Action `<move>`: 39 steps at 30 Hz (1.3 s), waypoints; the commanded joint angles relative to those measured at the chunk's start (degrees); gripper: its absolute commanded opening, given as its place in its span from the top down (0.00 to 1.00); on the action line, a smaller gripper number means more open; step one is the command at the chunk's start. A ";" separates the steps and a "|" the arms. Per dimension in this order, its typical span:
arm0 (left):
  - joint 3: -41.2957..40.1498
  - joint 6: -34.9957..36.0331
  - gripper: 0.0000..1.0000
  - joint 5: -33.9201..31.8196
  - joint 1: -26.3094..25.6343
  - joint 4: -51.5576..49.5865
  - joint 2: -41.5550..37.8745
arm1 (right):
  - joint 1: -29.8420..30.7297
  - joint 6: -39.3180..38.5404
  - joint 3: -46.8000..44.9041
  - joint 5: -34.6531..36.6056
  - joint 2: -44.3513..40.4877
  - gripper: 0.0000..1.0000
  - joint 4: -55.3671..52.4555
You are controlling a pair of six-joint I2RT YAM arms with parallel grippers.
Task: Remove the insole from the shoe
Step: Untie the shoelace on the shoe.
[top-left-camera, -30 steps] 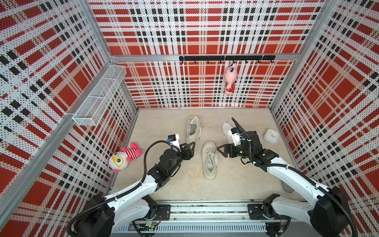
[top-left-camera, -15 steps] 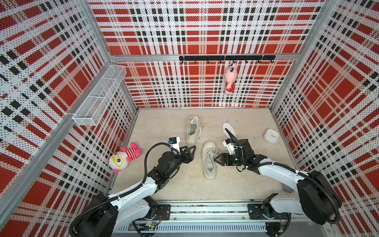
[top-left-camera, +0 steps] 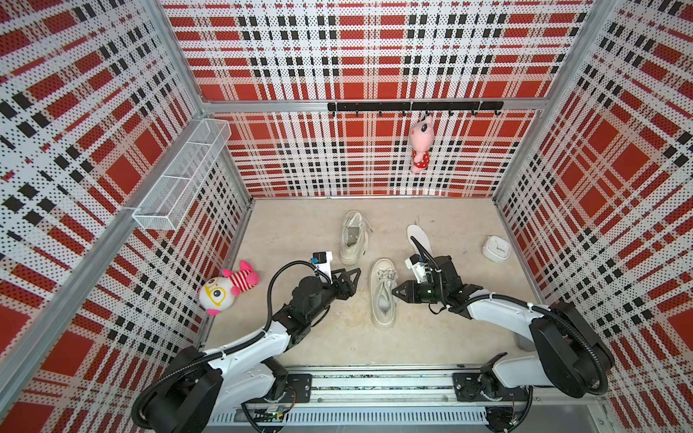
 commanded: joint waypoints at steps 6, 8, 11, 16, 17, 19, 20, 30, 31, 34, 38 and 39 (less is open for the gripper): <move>2.16 3.27 0.29 0.78 -0.16 1.47 -0.24 | 0.19 -1.97 2.30 2.68 -4.75 1.00 -4.31; 2.44 4.27 0.28 1.15 -0.07 1.25 -0.23 | 0.19 -2.36 3.62 2.92 -6.18 1.00 -6.01; 2.87 5.69 0.28 1.77 -0.16 1.12 -0.06 | 0.19 -2.51 6.13 2.85 -8.57 1.00 -7.83; 3.32 7.71 0.28 3.50 -0.35 1.12 1.05 | 0.19 -1.91 10.77 0.96 -11.02 1.00 -7.76; 3.45 8.09 0.28 3.81 -0.57 1.12 1.40 | 0.19 -1.74 11.75 0.47 -11.19 1.00 -7.51; 3.82 9.10 0.28 4.47 -1.24 1.12 2.25 | 0.19 -1.44 13.51 -0.41 -11.37 1.00 -6.81; 4.04 9.54 0.28 4.66 -1.70 1.12 2.80 | 0.19 -1.20 14.46 -0.94 -11.24 1.00 -6.57; 6.59 12.15 0.29 8.01 -5.64 2.29 9.51 | 0.28 0.31 18.54 -3.50 -9.96 1.00 -3.03; 7.02 12.20 0.30 8.14 -5.98 2.42 10.31 | 0.28 0.47 18.49 -3.62 -9.83 1.00 -2.90; 7.87 12.24 0.31 8.23 -6.89 3.38 12.30 | 0.28 0.63 17.93 -3.52 -9.85 1.00 -2.84; 9.32 12.26 0.34 8.76 -7.78 4.70 15.36 | 0.28 1.24 16.76 -3.72 -9.94 1.00 -2.22; 9.66 12.26 0.35 8.48 -7.96 4.87 15.99 | 0.28 1.30 16.58 -3.93 -9.87 1.00 -2.19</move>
